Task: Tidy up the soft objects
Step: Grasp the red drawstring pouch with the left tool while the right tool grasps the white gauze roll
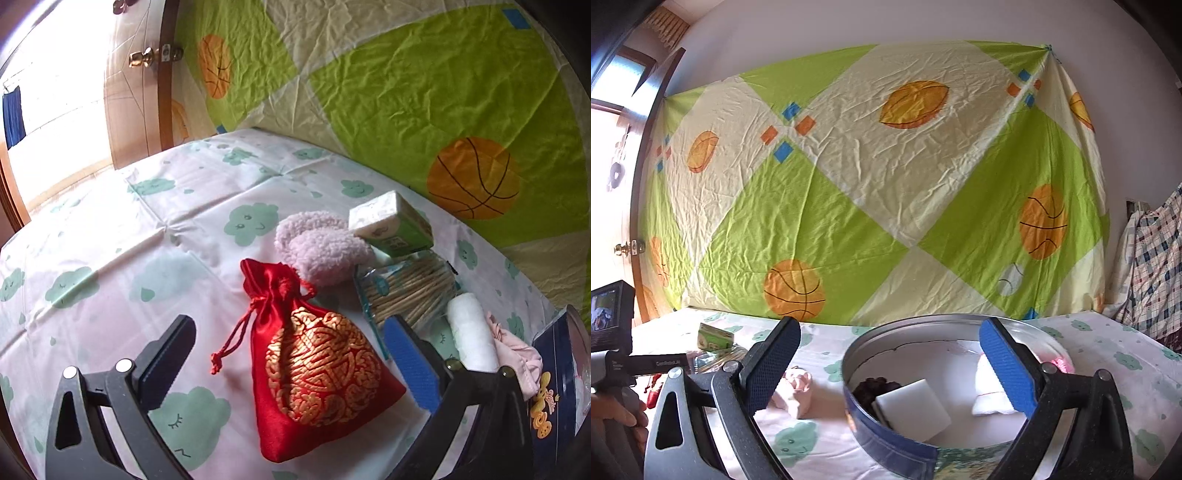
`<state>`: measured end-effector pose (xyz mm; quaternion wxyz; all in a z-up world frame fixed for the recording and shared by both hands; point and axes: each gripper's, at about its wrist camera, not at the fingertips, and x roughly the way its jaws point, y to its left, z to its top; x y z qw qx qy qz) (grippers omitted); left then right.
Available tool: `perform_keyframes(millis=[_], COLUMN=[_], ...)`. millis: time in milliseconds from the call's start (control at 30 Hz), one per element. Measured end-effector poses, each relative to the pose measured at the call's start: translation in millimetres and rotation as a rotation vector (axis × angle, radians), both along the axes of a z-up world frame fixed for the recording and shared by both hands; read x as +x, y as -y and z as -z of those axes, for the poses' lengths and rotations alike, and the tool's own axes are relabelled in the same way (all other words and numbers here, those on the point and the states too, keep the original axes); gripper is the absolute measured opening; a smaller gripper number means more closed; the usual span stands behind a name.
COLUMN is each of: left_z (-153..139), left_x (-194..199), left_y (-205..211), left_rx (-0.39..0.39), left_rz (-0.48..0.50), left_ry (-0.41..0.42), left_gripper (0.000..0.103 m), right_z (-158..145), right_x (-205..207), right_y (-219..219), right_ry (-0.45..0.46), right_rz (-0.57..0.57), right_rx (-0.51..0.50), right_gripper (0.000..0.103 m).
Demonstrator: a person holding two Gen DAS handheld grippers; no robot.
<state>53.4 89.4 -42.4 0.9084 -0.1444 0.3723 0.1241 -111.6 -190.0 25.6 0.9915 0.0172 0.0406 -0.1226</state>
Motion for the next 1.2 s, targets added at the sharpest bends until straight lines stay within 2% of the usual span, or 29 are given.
perform_keyframes(millis=[200, 300, 367, 433, 533, 633, 700, 767, 800, 933, 1000, 1067, 1100, 1133, 1200], left_z=[15, 13, 15, 15, 16, 17, 15, 12, 12, 10, 9, 10, 11, 11, 11], left_x=[8, 10, 13, 15, 16, 16, 15, 12, 11, 11, 11, 12, 11, 11, 9], left_y=[-14, -17, -25, -27, -35, -42, -40, -33, -30, -27, -30, -37, -41, -46, -57], left_rx=[-0.030, 0.036, 0.039, 0.101, 0.119, 0.112, 0.115, 0.117, 0.118, 0.092, 0.060, -0.003, -0.040, -0.076, -0.130], left_rz=[0.080, 0.140, 0.192, 0.249, 0.330, 0.352, 0.362, 0.397, 0.411, 0.438, 0.441, 0.448, 0.446, 0.440, 0.414], left_ry=[-0.098, -0.115, -0.138, -0.158, -0.167, -0.162, -0.153, -0.126, -0.120, -0.098, -0.089, -0.074, -0.066, -0.056, -0.027], left_gripper=[0.102, 0.102, 0.103, 0.103, 0.103, 0.103, 0.096, 0.072, 0.068, 0.039, 0.035, 0.025, 0.025, 0.022, 0.022], right_z=[4, 6, 8, 10, 14, 18, 21, 23, 24, 26, 26, 27, 29, 31, 36], right_x=[17, 25, 30, 36, 45, 56, 62, 69, 72, 82, 88, 96, 103, 110, 124], right_y=[-36, -51, -59, -65, -72, -74, -75, -78, -79, -87, -93, -101, -105, -108, -114], right_ry=[-0.054, -0.084, -0.104, -0.131, -0.185, -0.239, -0.268, -0.302, -0.315, -0.334, -0.342, -0.367, -0.390, -0.419, -0.474], right_rz=[-0.080, -0.110, -0.132, -0.150, -0.170, -0.184, -0.200, -0.217, -0.228, -0.273, -0.292, -0.310, -0.322, -0.334, -0.353], right_rx=[-0.008, -0.018, -0.022, -0.026, -0.035, -0.026, -0.018, -0.018, -0.019, -0.017, -0.029, -0.038, -0.038, -0.037, -0.027], right_gripper=[0.099, 0.099, 0.099, 0.099, 0.099, 0.099, 0.099, 0.099, 0.099, 0.098, 0.090, 0.069, 0.063, 0.058, 0.058])
